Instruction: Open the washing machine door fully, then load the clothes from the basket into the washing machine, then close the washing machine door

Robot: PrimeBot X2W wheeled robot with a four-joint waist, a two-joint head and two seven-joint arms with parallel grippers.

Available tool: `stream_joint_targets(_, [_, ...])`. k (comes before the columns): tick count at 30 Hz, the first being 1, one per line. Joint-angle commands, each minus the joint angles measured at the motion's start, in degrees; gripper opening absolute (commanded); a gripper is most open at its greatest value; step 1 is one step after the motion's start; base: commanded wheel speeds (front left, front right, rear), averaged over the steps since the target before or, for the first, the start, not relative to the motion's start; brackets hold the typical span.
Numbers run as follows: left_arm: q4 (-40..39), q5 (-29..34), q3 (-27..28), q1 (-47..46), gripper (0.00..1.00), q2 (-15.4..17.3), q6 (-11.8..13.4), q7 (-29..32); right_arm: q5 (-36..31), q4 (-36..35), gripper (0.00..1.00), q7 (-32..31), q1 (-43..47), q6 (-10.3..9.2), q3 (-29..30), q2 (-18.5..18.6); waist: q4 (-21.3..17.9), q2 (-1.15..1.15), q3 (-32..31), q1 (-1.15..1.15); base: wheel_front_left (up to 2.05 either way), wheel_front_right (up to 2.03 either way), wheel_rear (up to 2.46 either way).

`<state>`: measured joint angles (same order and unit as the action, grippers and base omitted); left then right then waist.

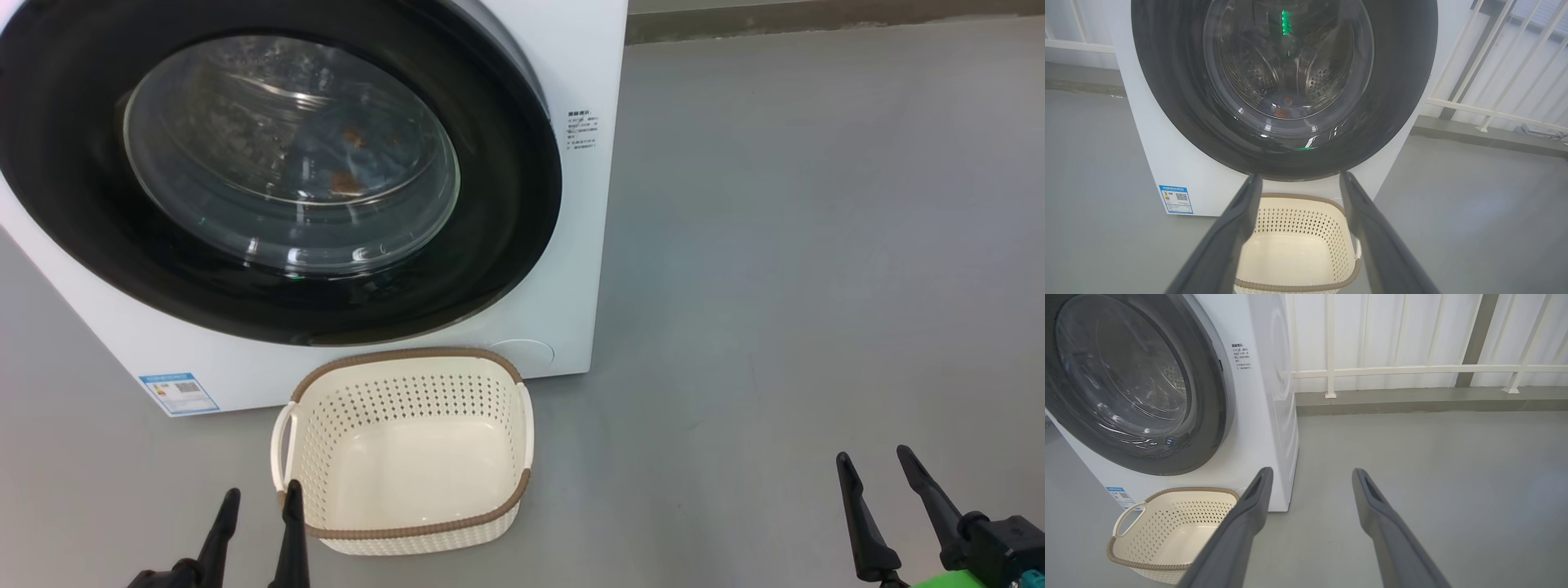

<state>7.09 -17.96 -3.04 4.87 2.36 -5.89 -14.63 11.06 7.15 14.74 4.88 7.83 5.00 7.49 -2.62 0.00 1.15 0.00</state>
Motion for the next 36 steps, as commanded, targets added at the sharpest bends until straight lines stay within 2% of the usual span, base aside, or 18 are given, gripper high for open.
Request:
stream_joint_targets(1, [-1.70, 0.51, 2.08, -0.65, 1.00, 0.52, -0.29, -0.37, -0.47, -1.16, 1.00, 0.26, -0.58, -0.34, -0.89, 0.63, 0.10, 0.00, 0.03, 0.00, 0.00, 0.00, 0.00])
stream_joint_targets(10, [-1.93, 0.35, 2.16, -0.57, 1.00, 0.52, -0.42, -0.37, -0.37, -1.04, 1.00, 0.26, -0.61, -0.34, -1.09, 0.55, 0.37, 0.00, 0.08, 0.00, 0.00, 0.00, 0.00])
stream_joint_targets(11, [-0.25, -0.03, 0.15, 0.00, 0.00, 0.00, -0.01, 0.00, 0.03, 0.09, 0.00, 0.00, -0.01, 0.00, -0.03, -0.16, 0.37, 0.00, 0.08, 0.00, 0.00, 0.00, 0.00])
stream_joint_targets(18, [3.87, -0.26, -0.39, 0.78, 0.00, -0.81, 0.06, 0.08, 0.25, 4.59, 0.00, -0.09, 0.01, 0.00, -0.54, -1.50, 0.38, 0.00, 0.08, 0.00, 0.00, 0.00, 0.00])
stream_joint_targets(25, [3.96, -4.50, 0.06, 0.22, 0.00, -0.66, -0.03, 1.18, 4.82, 4.63, 0.00, -1.26, -0.52, -0.02, -0.45, -1.66, 0.50, 0.00, -0.13, 0.13, 0.00, 0.00, 0.00])
stream_joint_targets(29, [4.12, -6.90, 0.32, -0.18, 0.00, -0.58, -0.08, 1.81, 7.40, 4.75, 0.00, -1.92, -0.89, -0.03, -0.40, -1.76, 0.58, 0.00, -0.05, 0.01, 0.00, 0.00, 0.00])
stream_joint_targets(36, [4.33, -11.12, 0.81, -0.91, 0.00, -0.45, -0.18, 2.93, 11.95, 4.91, 0.00, -3.10, -1.57, -0.05, -0.29, -1.92, 0.70, 0.00, -0.08, 0.00, 0.00, 0.00, 0.00])
